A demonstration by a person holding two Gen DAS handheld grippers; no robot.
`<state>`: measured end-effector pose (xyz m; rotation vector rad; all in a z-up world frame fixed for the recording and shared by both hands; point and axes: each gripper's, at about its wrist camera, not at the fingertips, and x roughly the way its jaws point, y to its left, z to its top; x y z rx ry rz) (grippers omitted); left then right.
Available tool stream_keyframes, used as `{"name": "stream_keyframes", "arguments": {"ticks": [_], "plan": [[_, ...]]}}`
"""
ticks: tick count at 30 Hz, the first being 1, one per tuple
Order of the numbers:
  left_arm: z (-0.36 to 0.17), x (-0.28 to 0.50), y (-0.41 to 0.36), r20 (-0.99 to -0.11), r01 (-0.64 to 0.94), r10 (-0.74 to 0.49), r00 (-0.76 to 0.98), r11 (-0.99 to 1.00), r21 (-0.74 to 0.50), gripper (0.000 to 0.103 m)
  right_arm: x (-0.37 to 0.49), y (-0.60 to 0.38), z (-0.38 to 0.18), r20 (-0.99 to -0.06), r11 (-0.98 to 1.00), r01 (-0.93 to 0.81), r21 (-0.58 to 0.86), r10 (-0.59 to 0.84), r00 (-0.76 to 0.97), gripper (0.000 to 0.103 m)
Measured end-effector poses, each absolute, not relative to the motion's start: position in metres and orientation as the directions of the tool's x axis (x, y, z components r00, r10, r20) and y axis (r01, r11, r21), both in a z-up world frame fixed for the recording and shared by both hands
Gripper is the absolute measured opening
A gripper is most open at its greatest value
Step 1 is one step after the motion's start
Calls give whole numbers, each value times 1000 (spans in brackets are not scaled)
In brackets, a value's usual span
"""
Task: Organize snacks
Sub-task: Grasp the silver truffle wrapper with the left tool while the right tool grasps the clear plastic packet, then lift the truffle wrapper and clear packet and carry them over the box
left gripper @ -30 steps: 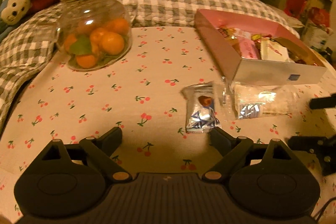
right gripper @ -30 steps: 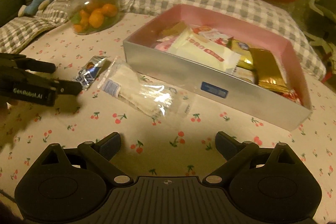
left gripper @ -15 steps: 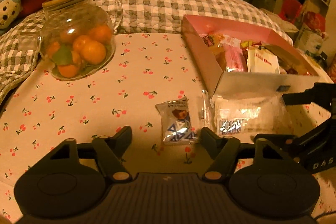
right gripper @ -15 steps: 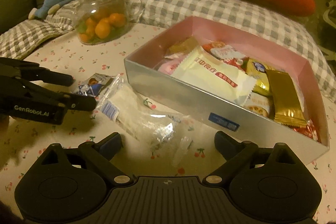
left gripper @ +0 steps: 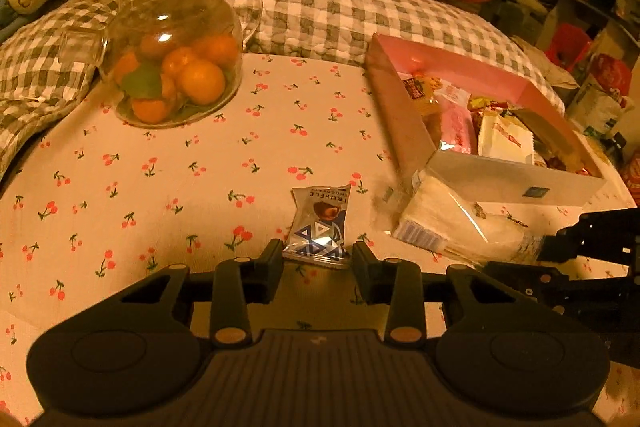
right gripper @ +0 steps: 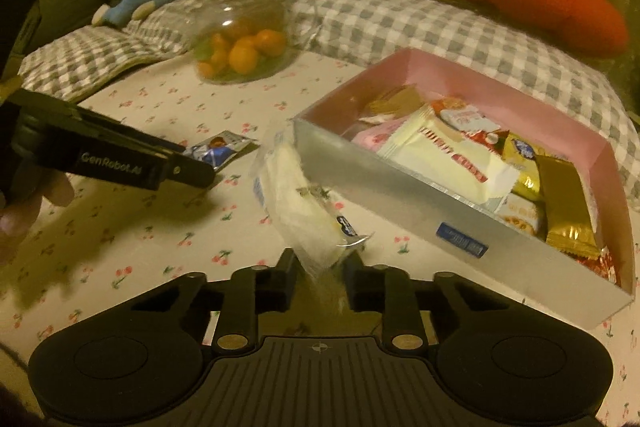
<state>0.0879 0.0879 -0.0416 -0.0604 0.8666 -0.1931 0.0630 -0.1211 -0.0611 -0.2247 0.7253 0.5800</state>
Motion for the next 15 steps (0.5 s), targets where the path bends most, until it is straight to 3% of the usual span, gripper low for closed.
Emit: {"name": "stream_keyframes", "arguments": {"ticks": [3, 8, 11, 14, 15], "plan": [[-41, 82, 89, -761, 152, -195, 619, 980, -128, 34, 60, -122, -59, -704, 825, -564, 48, 428, 566, 19], [-38, 75, 91, -774, 162, -179, 607, 982, -99, 34, 66, -128, -56, -744, 829, -494, 262, 500, 443, 19], [-38, 73, 92, -780, 168, -175, 601, 982, -91, 35, 63, -126, -55, -757, 838, -483, 256, 484, 439, 25], [-38, 73, 93, -779, 183, -189, 597, 978, -97, 35, 56, -119, -52, -757, 838, -517, 176, 451, 473, 53], [-39, 73, 93, -778, 191, -198, 596, 976, -102, 35, 53, -116, -51, -755, 840, -524, 139, 432, 492, 74]]}}
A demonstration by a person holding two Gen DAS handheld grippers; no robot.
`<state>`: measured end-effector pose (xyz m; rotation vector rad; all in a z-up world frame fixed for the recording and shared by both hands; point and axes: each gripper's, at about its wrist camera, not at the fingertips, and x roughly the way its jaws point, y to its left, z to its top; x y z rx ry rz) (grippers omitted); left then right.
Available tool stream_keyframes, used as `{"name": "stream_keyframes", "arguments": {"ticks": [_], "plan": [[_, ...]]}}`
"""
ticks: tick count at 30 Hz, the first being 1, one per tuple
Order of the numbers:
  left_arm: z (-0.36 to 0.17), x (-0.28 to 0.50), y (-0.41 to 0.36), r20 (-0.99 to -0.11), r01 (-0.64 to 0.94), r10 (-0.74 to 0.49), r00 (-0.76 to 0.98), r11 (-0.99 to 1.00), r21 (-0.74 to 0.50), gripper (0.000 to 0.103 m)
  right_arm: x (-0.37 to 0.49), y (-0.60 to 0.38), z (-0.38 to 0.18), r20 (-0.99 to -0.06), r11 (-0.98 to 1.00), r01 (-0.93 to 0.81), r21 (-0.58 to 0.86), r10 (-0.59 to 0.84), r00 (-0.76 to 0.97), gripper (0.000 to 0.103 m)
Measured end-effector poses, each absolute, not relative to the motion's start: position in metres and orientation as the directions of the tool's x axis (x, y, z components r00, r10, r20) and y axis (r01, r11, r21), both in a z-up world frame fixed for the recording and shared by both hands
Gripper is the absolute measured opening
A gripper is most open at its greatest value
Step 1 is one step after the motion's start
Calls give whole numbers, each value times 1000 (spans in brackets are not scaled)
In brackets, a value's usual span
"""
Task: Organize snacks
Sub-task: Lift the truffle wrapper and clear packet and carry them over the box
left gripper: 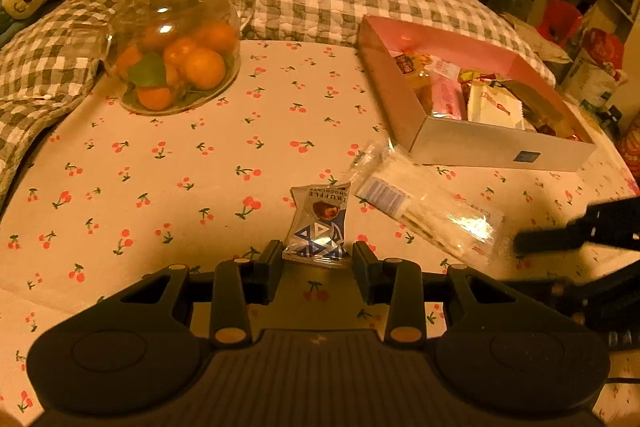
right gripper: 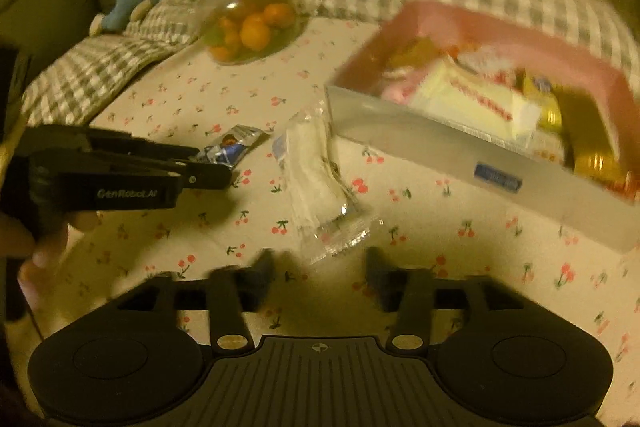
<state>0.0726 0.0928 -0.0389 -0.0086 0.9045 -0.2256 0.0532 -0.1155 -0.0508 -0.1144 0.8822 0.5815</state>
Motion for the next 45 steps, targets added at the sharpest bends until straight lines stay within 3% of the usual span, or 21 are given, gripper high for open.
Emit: {"name": "stream_keyframes", "arguments": {"ticks": [1, 8, 18, 23, 31, 37, 45], "plan": [[-39, 72, 92, -776, 192, -199, 599, 976, -102, 36, 51, -113, -51, -755, 848, -520, 99, 405, 516, 84], [-39, 73, 89, -753, 219, -216, 622, 971, -97, 50, 47, -92, -61, -710, 809, -579, -103, 348, 612, 84], [-45, 81, 84, -740, 235, -208, 640, 970, -69, 48, 62, -78, -64, -647, 794, -597, -114, 397, 651, 81], [-46, 81, 84, -739, 237, -202, 643, 970, -58, 47, 69, -74, -67, -642, 797, -598, -92, 411, 647, 68], [-45, 82, 84, -745, 220, -183, 641, 974, -50, 40, 66, -71, -65, -650, 787, -615, -48, 443, 618, 35], [-44, 81, 83, -751, 206, -173, 637, 977, -50, 29, 61, -72, -65, -649, 807, -590, -32, 432, 627, 31], [-41, 80, 82, -758, 198, -175, 629, 978, -61, 25, 54, -77, -60, -660, 820, -573, -9, 426, 619, 30]]}}
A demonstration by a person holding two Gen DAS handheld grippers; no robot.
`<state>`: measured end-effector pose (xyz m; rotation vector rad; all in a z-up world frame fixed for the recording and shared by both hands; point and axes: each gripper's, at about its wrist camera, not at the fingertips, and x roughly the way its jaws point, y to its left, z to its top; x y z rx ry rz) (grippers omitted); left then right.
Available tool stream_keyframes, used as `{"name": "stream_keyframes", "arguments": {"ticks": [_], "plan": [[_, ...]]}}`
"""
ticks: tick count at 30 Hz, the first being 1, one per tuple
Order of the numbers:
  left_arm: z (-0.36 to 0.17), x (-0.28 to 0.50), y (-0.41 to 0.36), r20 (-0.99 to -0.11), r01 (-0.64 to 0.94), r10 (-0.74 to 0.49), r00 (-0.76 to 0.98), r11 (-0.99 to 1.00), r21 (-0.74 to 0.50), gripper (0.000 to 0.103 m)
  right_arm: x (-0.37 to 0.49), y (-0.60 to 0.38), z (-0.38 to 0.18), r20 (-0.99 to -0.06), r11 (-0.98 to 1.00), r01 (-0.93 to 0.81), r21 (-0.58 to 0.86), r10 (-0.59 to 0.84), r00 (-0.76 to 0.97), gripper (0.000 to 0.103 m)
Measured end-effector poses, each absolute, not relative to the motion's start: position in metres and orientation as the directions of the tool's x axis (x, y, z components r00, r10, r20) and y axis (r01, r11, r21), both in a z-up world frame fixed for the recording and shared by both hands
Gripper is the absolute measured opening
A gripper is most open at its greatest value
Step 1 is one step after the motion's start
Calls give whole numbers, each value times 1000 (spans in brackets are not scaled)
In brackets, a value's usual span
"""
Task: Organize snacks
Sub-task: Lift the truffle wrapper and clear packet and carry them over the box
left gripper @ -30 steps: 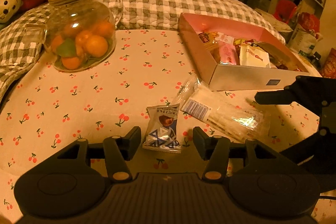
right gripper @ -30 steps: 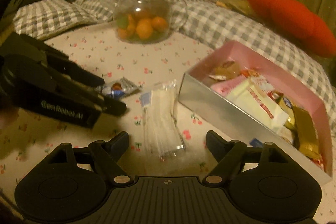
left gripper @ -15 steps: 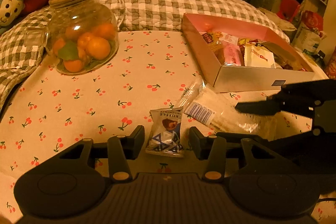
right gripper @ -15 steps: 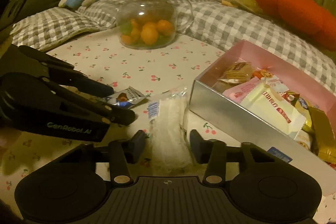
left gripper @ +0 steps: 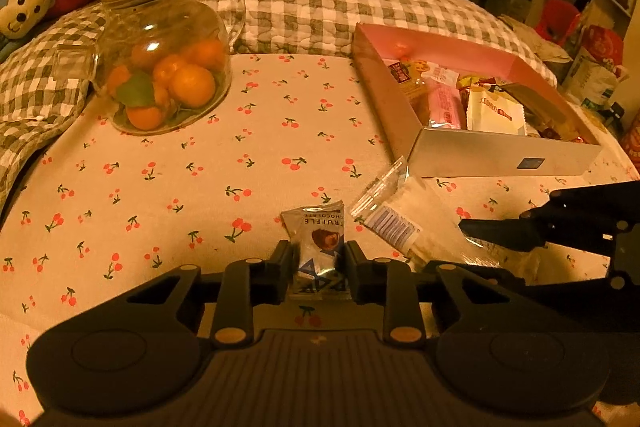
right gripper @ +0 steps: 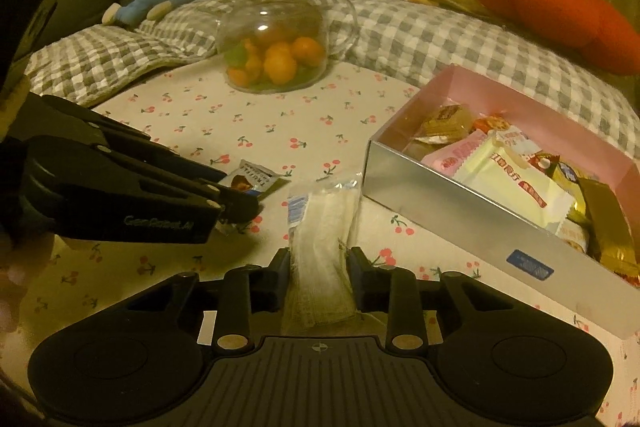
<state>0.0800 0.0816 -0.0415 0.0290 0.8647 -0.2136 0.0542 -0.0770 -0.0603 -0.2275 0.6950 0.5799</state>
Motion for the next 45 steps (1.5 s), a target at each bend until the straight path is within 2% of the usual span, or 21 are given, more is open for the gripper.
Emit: {"name": "stream_keyframes", "arguments": {"ticks": [8, 12, 14, 18, 23, 25, 29, 32, 36, 45], "plan": [[-39, 77, 74, -764, 209, -179, 620, 976, -59, 25, 45, -84, -53, -664, 827, -562, 16, 429, 613, 28], [-35, 75, 71, -761, 213, -187, 622, 975, -65, 25, 44, -88, -47, -662, 836, -547, 38, 431, 613, 23], [-34, 74, 70, -759, 215, -190, 622, 974, -68, 24, 45, -90, -45, -666, 840, -542, 38, 426, 613, 15], [-32, 74, 69, -760, 213, -192, 620, 974, -72, 24, 42, -93, -42, -662, 839, -543, 32, 425, 618, 13], [-34, 73, 71, -767, 201, -182, 615, 977, -70, 24, 41, -87, -47, -672, 835, -550, 4, 409, 617, 30], [-35, 74, 72, -770, 197, -176, 614, 978, -67, 24, 42, -84, -51, -674, 839, -544, -22, 389, 628, 46], [-36, 74, 74, -774, 190, -171, 610, 980, -67, 24, 46, -80, -61, -688, 833, -552, -45, 375, 622, 48], [-37, 75, 74, -775, 188, -169, 608, 980, -66, 24, 47, -80, -64, -682, 834, -550, -36, 382, 624, 47], [-37, 75, 74, -776, 188, -170, 607, 980, -67, 24, 48, -80, -62, -687, 832, -554, -26, 387, 615, 31], [-36, 73, 74, -772, 191, -174, 612, 979, -69, 24, 40, -76, -55, -688, 836, -547, -38, 375, 621, 27]]}}
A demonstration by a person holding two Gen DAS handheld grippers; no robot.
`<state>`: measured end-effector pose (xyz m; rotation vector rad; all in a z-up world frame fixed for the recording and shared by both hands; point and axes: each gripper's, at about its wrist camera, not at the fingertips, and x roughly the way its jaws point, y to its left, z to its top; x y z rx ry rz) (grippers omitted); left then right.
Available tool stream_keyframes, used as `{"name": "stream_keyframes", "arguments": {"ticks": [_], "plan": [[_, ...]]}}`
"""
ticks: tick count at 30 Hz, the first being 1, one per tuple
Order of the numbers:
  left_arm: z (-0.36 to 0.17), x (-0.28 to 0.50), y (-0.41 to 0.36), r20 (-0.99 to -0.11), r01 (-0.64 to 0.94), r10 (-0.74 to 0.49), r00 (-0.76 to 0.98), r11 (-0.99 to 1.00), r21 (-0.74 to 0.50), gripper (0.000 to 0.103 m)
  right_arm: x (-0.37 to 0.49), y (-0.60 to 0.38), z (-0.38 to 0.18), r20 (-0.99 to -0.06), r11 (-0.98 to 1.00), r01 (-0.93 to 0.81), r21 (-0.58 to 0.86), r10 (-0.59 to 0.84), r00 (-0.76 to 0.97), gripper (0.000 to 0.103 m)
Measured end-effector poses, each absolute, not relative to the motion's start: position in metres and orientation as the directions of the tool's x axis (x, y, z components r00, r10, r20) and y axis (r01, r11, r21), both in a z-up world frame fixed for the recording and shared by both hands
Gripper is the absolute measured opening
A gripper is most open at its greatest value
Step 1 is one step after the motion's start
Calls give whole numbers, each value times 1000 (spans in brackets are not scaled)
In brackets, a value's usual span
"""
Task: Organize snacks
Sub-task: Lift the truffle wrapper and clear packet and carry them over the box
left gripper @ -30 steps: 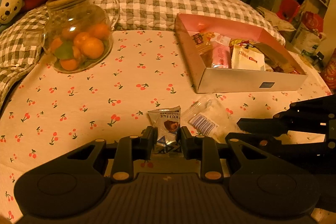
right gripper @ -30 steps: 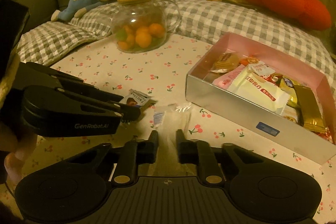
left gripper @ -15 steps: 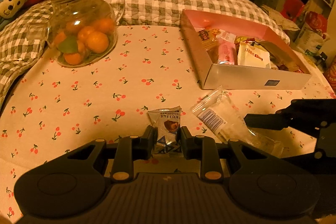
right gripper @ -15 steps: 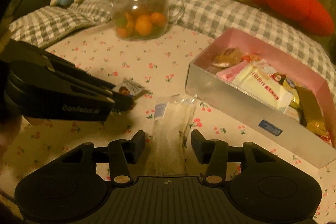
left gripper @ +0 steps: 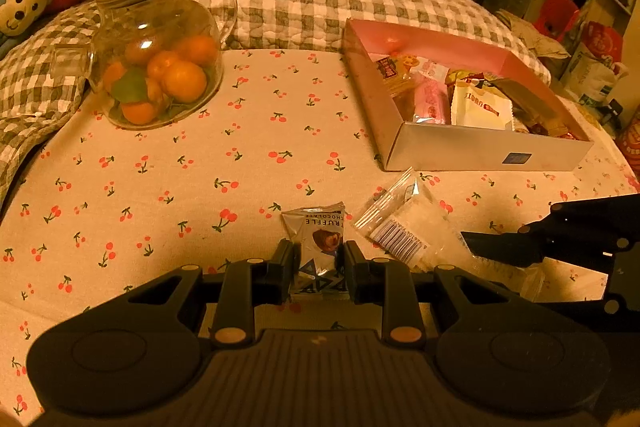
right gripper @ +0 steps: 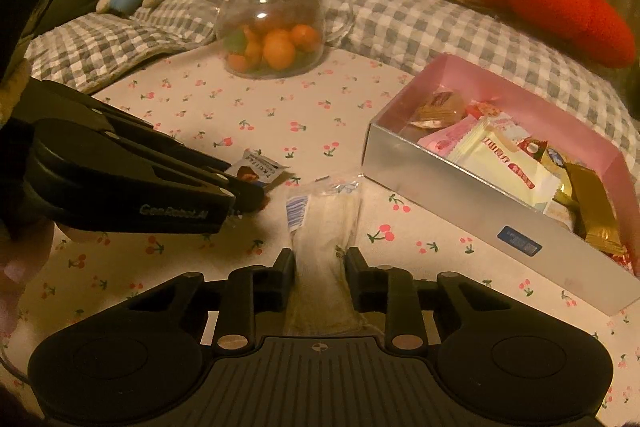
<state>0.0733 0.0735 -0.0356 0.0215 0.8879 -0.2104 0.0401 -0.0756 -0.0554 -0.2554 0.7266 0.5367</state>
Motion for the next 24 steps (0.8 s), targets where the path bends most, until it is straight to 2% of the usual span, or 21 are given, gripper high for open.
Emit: {"name": "stream_keyframes", "arguments": {"ticks": [24], "plan": [[-11, 71, 54, -730, 190, -210, 650, 975, -112, 24, 41, -118, -8, -620, 888, -460, -11, 355, 700, 27]]}}
